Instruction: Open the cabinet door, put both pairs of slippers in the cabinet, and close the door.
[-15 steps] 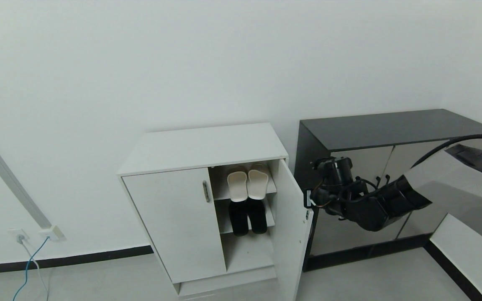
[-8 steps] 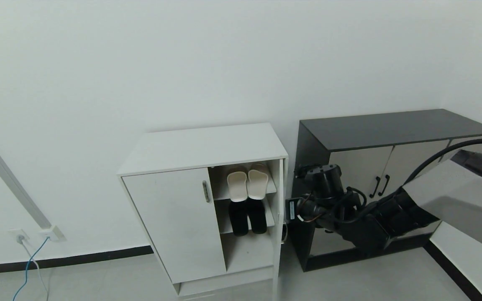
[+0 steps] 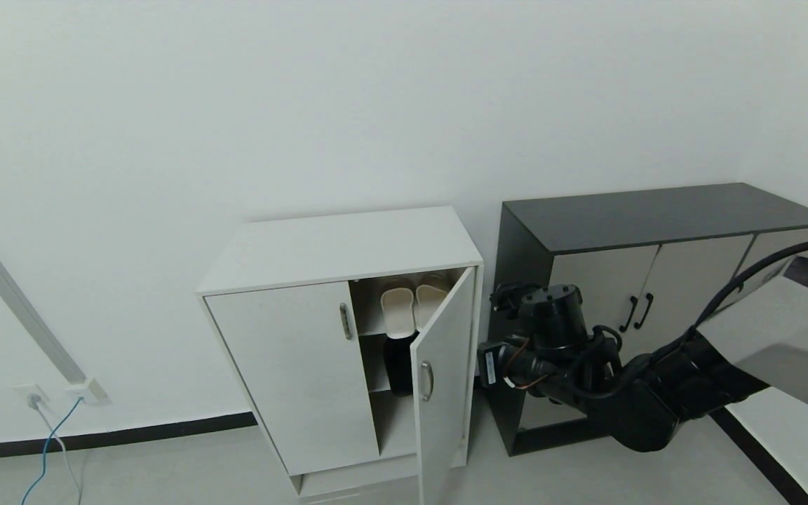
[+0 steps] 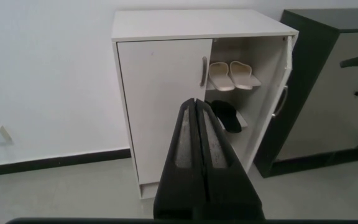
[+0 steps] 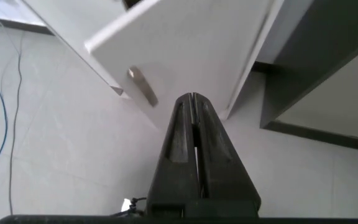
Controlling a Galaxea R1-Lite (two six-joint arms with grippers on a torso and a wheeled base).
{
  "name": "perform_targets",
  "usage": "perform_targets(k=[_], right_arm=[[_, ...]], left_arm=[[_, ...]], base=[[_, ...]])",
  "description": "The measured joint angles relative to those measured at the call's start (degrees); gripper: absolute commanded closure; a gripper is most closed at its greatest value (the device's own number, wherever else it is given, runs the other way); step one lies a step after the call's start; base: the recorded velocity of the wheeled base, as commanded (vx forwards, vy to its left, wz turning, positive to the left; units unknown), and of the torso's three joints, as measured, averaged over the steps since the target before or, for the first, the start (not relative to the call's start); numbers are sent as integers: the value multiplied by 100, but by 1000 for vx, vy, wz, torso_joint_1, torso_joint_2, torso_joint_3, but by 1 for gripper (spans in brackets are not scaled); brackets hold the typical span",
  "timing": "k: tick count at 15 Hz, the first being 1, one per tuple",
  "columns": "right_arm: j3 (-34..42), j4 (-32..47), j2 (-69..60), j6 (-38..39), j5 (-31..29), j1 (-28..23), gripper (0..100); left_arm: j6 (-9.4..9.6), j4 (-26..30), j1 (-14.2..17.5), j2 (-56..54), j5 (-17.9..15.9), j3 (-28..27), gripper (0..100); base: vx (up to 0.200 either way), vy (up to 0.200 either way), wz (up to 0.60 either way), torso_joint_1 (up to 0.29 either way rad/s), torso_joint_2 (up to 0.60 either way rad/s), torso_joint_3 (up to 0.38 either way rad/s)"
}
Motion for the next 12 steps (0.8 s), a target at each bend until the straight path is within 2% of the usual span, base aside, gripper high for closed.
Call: perform_targets(k=[3, 5, 8, 12], right_arm=[[72, 0, -24, 0, 9, 30, 100], [184, -167, -35, -46, 38, 57, 100], [562, -831, -24, -317, 177, 137, 100], [912, -945, -32, -355, 271, 137, 100]], left_arm=[[0, 0, 0, 0, 0, 0, 100], [0, 0, 0, 0, 0, 0, 100], [0, 0, 2, 0, 4, 0, 100], [9, 0, 2, 0, 0, 2, 100]], base=[[0, 0, 600, 5, 2, 4], [0, 0, 0, 0, 0, 0], [0, 0, 0, 0, 0, 0], [0, 0, 0, 0, 0, 0]])
